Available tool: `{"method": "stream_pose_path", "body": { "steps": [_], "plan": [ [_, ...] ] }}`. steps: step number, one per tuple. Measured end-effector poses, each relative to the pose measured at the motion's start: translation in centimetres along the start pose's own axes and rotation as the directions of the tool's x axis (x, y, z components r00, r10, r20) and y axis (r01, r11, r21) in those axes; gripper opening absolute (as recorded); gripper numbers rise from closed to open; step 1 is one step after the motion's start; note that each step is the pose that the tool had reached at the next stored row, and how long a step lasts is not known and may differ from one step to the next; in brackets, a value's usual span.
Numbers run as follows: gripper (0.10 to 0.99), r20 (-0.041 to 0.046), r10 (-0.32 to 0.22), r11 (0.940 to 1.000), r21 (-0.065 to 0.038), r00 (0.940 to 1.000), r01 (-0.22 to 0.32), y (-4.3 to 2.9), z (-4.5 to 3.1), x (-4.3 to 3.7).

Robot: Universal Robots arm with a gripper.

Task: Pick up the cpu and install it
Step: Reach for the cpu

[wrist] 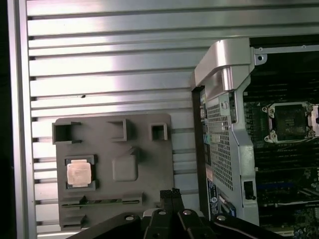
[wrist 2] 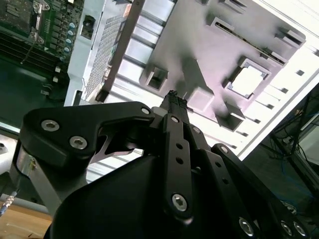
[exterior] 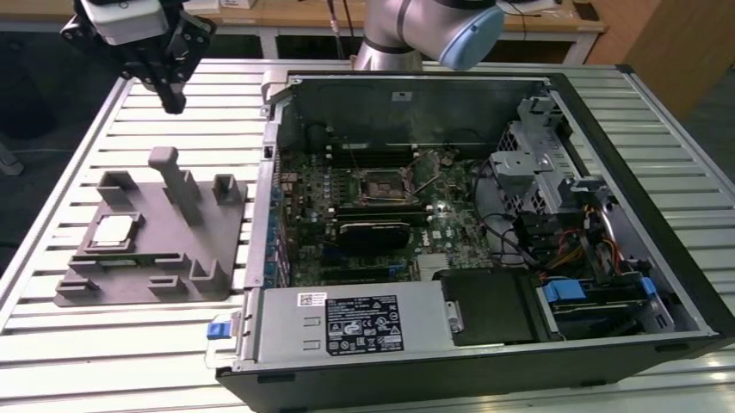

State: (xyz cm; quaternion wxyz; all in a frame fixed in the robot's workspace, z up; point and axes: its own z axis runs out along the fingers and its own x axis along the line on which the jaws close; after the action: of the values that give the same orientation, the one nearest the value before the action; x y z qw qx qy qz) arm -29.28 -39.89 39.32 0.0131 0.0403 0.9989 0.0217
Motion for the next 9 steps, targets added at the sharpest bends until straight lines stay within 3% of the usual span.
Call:
{"method": "stream_pose_path", "body": {
  "steps": [9],
  "plan": [
    [0.106, 0.0000, 0.000, 1.0000, 0.000, 1.0000, 0.000, -0.14, 0.12, 1.66]
  ]
}}
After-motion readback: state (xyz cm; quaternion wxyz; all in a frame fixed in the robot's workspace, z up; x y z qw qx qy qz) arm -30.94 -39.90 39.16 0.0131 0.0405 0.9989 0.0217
